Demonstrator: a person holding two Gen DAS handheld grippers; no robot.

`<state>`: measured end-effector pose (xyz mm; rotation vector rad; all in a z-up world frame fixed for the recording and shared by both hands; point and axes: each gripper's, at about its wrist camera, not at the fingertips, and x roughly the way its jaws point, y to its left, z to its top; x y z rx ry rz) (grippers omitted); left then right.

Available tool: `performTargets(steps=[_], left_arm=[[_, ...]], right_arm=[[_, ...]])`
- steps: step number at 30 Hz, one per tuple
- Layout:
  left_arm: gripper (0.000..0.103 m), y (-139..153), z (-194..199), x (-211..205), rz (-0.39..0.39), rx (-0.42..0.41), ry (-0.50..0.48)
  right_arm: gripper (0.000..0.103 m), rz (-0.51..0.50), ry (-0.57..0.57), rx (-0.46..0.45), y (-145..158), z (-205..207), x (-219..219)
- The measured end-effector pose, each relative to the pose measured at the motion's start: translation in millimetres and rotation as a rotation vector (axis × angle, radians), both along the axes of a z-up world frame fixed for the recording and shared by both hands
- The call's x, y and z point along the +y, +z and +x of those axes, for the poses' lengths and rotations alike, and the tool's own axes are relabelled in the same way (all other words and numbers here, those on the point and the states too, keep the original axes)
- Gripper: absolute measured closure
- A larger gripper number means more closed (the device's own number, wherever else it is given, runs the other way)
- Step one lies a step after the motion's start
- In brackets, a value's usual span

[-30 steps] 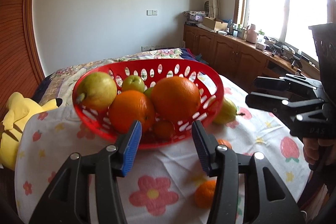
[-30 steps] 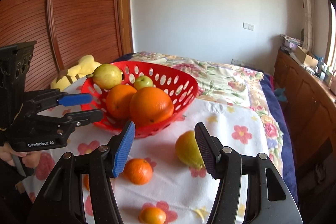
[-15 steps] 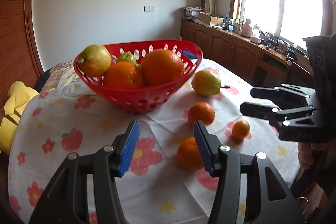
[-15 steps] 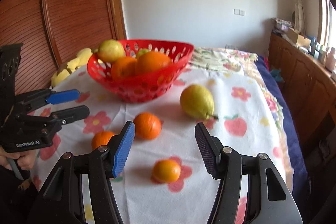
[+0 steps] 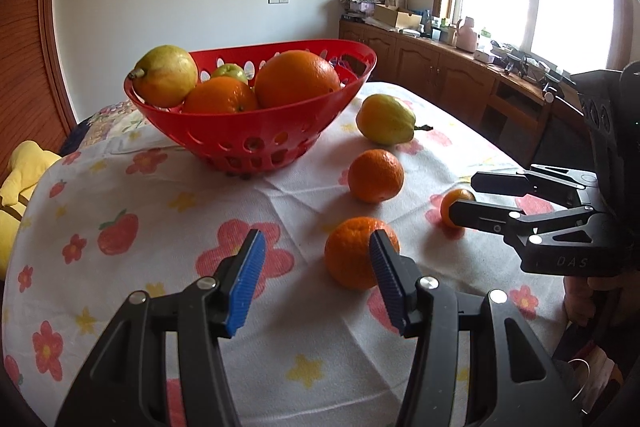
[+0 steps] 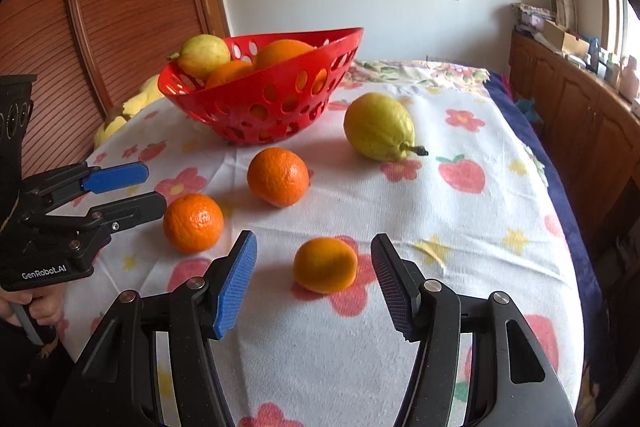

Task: Organize fruits
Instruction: 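Move both tools back toward the oranges on the cloth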

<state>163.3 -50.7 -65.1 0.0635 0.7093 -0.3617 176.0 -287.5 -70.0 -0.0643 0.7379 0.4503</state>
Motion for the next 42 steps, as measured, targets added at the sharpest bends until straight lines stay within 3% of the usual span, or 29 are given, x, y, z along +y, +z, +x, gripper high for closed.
performTargets(steps=[10,25,42], left_arm=[[0.045,-2,0,-5,0.001,0.017,-0.024],[0.042,2,3,-23,0.0,0.039,-0.066],[0.039,-21,18,-36,0.056,0.159,-0.087]], right_arm=[[0.046,0.006,-0.004,0.037,-8,6,-1],[0.046,-0.015,-0.006,0.013,-10,3,3],[0.046,-0.018,-0.005,0.011,-9,1,2]])
